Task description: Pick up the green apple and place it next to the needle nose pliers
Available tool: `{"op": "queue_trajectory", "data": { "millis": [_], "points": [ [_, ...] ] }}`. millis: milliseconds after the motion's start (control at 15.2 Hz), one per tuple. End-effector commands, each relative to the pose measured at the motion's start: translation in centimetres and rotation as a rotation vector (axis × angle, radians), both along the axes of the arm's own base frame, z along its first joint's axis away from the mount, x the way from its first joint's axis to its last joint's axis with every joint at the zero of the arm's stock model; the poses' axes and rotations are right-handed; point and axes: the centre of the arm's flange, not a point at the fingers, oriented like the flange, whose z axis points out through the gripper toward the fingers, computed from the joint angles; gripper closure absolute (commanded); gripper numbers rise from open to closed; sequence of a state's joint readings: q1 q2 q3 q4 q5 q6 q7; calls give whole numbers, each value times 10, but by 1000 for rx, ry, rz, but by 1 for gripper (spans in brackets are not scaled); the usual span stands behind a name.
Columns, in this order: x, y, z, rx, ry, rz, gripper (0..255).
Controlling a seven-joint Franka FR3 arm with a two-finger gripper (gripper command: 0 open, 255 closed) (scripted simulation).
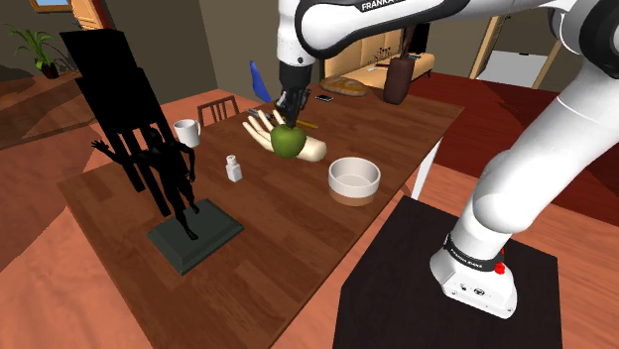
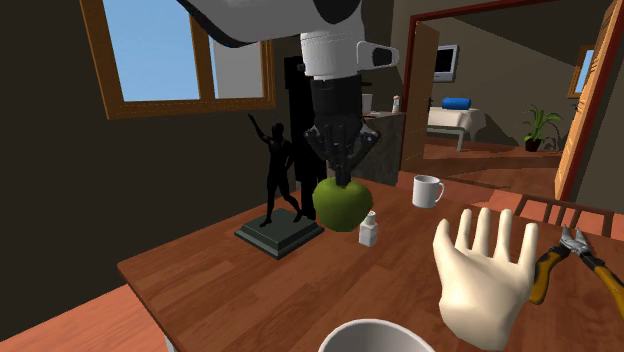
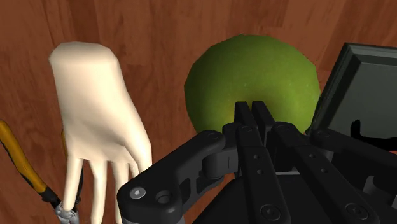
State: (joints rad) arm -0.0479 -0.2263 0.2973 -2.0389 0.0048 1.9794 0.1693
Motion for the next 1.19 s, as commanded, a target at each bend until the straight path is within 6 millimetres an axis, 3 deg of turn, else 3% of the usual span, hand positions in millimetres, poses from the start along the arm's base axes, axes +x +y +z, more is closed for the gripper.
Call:
{"op": "queue_trajectory", "data": {
  "millis": [0,1122],
  "points": [
    [8,-27,0,0,0,2,255],
    [73,-241,1,0,0,2,255]
  ]
}}
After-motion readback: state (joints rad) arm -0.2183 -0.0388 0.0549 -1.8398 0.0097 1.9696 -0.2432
